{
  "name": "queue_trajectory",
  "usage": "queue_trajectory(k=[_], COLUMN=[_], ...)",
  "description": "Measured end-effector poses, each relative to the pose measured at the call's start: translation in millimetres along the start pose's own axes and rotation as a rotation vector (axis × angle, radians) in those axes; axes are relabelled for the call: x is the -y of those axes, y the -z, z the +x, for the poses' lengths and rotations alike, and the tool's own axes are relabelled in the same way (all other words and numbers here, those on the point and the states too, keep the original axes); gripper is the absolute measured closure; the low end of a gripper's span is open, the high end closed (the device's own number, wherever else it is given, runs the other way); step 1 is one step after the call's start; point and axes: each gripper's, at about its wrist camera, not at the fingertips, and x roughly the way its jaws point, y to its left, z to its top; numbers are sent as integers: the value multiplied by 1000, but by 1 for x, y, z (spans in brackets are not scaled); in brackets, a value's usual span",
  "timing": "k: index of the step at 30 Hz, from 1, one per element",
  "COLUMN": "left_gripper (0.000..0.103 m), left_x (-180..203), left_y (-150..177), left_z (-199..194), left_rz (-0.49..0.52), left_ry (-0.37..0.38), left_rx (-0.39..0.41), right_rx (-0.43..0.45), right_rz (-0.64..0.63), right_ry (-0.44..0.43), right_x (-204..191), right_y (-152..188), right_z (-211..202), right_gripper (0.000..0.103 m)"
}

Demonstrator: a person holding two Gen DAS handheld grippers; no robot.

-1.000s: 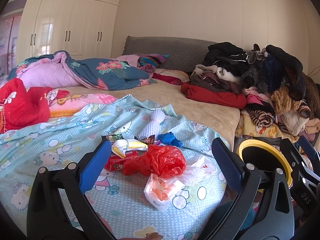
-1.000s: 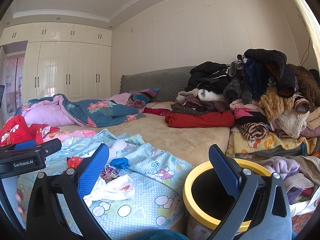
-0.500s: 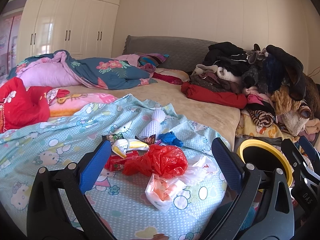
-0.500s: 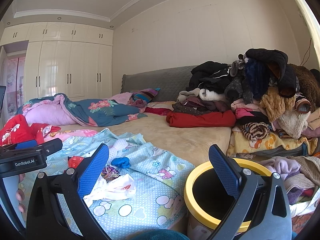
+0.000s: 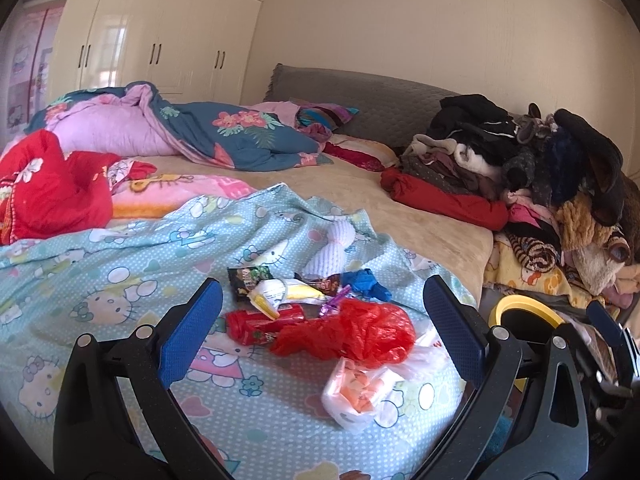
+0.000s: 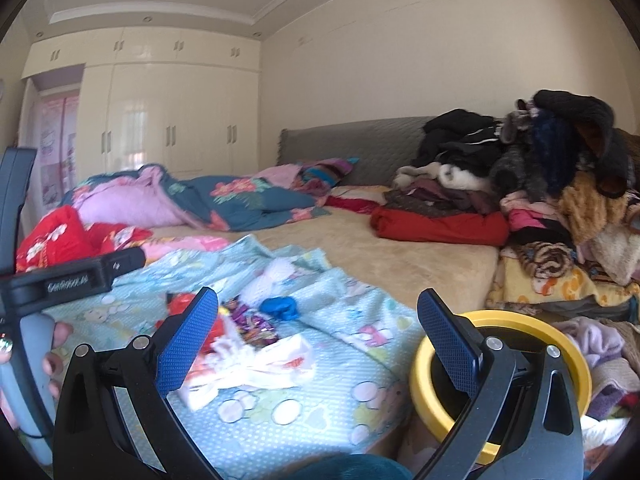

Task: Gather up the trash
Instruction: 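Grasp the white mesh net with the right tool while the left tool grasps the red plastic bag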

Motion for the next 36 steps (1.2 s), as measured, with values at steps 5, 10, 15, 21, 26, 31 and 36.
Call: queue_trajectory(k=[5,10,15,21,26,31,36], left_gripper=[11,11,11,11,15,21,30], left_x=[-21,-46,-65,-66,-43,-20,-18], left_y=[-7,-16,-21,-17,-11,-4,5], left_z=[2,5,15,35,52,75,95], left_rz=[-50,-75,-63,-41,16,48,10], left_ry=[0,-1,74,200,297,361,385], left_rx=[-9,-5,-26,-96,-154,-242,-335], right_rx=[-28,-62,-131,-266,-378,-440,-507], right_rz=[-29,-46,-54,-58,-60,-73,-80], right_ry=[-70,-136,-187,-242,-278,-317,-350], right_x=[-19,-37,-48,-43,-36,-37,-40], right_y=[-3,-6,-7,5,17,26,34], right_z=[12,25,42,66,85,99,115], right_gripper=[6,6,6,7,24,33,61])
